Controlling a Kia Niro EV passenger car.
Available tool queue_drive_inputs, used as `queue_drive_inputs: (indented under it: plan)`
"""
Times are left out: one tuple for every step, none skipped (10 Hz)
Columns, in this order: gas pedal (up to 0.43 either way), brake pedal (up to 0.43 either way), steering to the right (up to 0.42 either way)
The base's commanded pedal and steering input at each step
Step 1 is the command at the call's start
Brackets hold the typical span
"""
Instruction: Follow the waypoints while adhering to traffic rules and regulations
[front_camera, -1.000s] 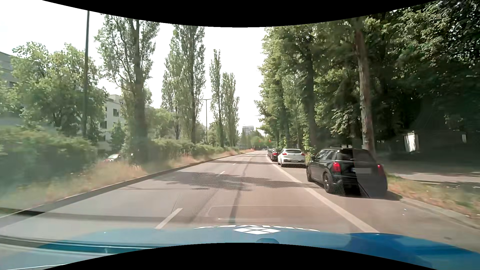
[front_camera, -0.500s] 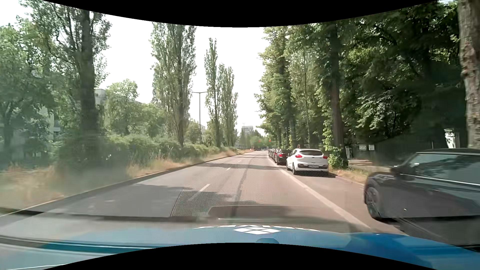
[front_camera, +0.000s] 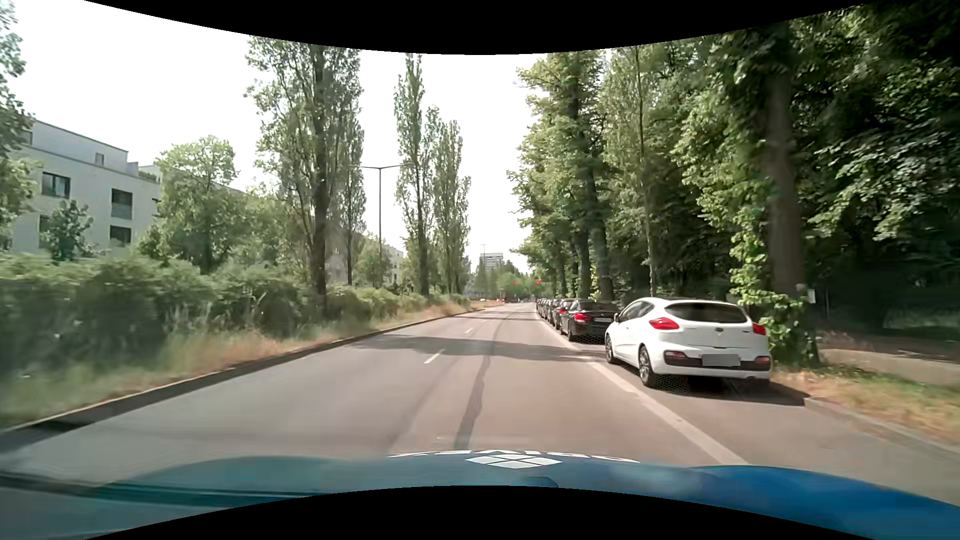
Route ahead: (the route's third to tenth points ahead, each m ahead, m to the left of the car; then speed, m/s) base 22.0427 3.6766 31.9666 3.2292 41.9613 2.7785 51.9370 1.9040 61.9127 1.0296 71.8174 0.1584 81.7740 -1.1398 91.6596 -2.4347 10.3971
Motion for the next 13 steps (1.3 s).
queue_drive_inputs:
  plan:
    - [0.157,0.000,0.004]
    - [0.157,0.000,0.004]
    - [0.157,0.000,0.004]
    - [0.157,0.000,0.004]
    - [0.157,0.000,0.004]
    - [0.157,0.000,0.004]
    - [0.157,0.000,0.004]
    - [0.157,0.000,0.004]
    - [0.157,0.000,0.004]
    - [0.157,0.000,0.004]
    - [0.157,0.000,0.004]
    - [0.157,0.000,0.005]
    - [0.157,0.000,0.005]
